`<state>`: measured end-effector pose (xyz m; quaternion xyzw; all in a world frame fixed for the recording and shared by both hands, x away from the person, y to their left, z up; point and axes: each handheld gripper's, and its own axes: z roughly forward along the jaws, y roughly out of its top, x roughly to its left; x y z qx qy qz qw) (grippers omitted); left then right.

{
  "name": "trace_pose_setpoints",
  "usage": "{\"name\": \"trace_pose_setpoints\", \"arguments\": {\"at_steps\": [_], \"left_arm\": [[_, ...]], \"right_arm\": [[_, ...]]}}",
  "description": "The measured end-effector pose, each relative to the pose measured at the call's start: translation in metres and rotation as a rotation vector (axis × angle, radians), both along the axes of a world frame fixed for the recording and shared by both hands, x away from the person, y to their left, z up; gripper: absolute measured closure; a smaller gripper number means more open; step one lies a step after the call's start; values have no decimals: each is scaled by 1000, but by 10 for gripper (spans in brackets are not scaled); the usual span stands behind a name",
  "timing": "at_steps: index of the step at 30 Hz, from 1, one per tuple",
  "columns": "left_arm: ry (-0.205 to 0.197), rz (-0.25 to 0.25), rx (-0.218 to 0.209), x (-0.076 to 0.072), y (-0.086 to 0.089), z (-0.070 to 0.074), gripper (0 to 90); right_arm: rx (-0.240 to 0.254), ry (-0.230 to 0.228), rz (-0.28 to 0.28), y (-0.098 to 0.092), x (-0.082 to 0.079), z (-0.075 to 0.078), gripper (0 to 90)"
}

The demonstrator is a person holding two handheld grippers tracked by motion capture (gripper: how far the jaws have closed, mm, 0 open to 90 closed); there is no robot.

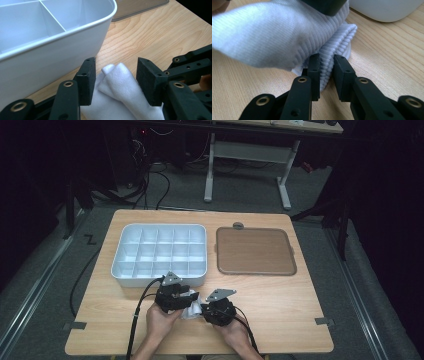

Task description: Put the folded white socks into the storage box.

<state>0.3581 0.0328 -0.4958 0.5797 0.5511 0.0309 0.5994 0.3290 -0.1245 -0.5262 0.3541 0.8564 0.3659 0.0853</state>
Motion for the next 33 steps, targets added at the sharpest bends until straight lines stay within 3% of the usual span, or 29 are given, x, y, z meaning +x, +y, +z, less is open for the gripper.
{"name": "trace_pose_setpoints", "arguments": {"at_steps": [8,14,22,28,33], "left_arm": [[-36,20,-20,-6,12,12,494],[-60,32,36,-13,27,15,489],[-10,18,28,-19,31,3,488],[-7,-5,27,-21,21,-3,481],[1,-7,66,-17,13,-12,483]], "right_arm": [[4,-1,0,0,0,0,767],[6,1,-1,-1,0,0,766],[-2,-2,-3,0,0,0,755],[-10,3,-2,-1,-1,2,717],[-16,1,2,0,-2,2,711]]}}
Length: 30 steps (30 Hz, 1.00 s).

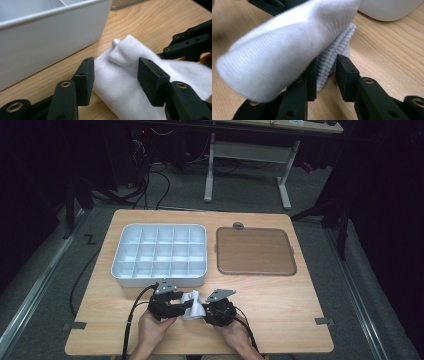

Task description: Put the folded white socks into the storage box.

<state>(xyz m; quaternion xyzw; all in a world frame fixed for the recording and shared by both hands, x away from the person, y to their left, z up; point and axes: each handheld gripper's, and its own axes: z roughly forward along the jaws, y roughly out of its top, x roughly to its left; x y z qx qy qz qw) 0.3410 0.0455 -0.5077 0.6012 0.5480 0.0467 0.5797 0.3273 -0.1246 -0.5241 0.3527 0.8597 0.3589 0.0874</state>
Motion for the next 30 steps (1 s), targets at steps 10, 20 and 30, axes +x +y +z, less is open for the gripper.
{"name": "trace_pose_setpoints", "arguments": {"at_steps": [10,20,30], "left_arm": [[-6,18,26,-1,-1,-9,484],[-30,17,21,-9,0,-1,505],[-31,8,43,-11,-6,0,515]], "right_arm": [[-14,2,-7,-9,-6,6,660],[37,-35,-44,-34,-25,24,710],[85,-120,-11,-28,-40,59,721]]}}
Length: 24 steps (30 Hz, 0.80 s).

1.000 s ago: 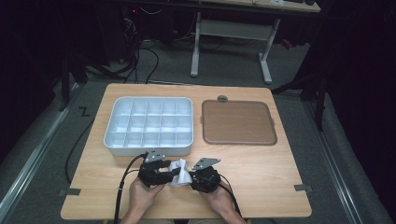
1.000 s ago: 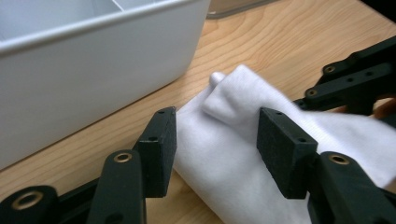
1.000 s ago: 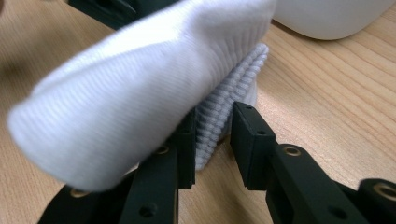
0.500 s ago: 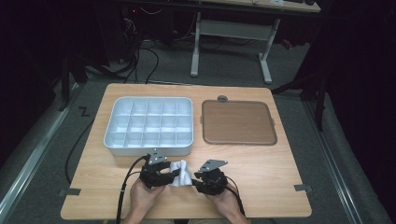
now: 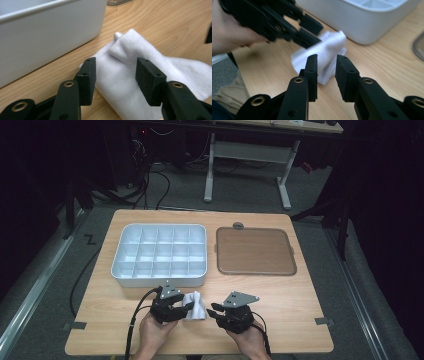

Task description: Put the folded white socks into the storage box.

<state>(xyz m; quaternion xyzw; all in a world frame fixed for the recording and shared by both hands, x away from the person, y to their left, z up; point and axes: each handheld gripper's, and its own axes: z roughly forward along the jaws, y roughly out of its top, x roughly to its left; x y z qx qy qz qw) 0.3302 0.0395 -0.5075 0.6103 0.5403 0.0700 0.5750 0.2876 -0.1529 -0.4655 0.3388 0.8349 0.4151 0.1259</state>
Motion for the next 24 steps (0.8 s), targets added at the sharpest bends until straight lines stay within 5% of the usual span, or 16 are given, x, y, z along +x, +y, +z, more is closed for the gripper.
{"name": "trace_pose_setpoints", "arguments": {"at_steps": [5,11,24], "left_arm": [[1,2,-2,1,-1,-1,516],[6,4,6,2,1,-3,517],[13,-7,20,3,-1,-13,552]], "right_arm": [[-11,-12,25,16,3,7,697],[-56,39,17,26,16,-7,686],[-90,99,-13,18,31,-42,891]]}}
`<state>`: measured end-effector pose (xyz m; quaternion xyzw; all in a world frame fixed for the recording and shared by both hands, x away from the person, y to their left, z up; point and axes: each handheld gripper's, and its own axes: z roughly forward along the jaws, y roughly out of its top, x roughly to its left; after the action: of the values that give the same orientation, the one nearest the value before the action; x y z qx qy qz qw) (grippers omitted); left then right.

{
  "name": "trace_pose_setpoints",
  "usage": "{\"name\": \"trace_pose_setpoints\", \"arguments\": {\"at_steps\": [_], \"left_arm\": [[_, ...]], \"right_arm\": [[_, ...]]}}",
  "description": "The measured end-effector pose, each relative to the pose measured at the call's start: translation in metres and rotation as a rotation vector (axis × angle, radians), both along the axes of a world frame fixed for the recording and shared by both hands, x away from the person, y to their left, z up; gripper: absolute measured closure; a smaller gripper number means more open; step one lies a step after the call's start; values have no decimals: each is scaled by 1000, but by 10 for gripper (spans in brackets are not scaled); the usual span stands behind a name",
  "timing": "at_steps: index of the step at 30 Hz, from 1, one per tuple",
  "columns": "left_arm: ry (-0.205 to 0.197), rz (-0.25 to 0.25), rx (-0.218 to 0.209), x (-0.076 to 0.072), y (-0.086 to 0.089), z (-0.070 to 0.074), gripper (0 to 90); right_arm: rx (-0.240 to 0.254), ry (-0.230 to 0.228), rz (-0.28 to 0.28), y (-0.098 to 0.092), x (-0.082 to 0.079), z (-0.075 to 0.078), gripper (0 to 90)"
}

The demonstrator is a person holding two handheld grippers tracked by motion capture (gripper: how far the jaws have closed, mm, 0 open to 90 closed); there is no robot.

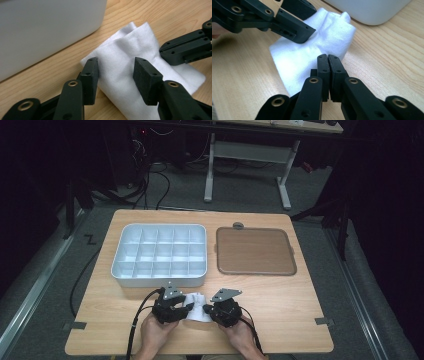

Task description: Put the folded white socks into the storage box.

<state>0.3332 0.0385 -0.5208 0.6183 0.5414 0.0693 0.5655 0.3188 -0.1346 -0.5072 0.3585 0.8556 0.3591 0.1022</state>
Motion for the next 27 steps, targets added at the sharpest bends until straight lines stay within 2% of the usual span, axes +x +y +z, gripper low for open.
{"name": "trace_pose_setpoints", "arguments": {"at_steps": [6,8,12,16,19,22,27], "left_arm": [[11,12,-7,2,3,0,491],[-3,14,-7,0,4,2,475],[-29,9,-6,-9,4,7,448],[-30,12,-17,-15,4,12,408],[-25,11,-26,-18,3,15,380],[-10,6,-13,-18,0,12,354],[10,0,28,-15,-4,1,343]], "right_arm": [[-10,-11,-3,1,3,-6,893],[-4,-12,-4,1,3,-5,888],[23,-36,-10,-1,0,3,878],[46,-63,-10,0,1,15,872],[42,-77,2,5,4,21,868],[20,-85,18,12,8,20,867],[-6,-53,7,15,24,10,854]]}}
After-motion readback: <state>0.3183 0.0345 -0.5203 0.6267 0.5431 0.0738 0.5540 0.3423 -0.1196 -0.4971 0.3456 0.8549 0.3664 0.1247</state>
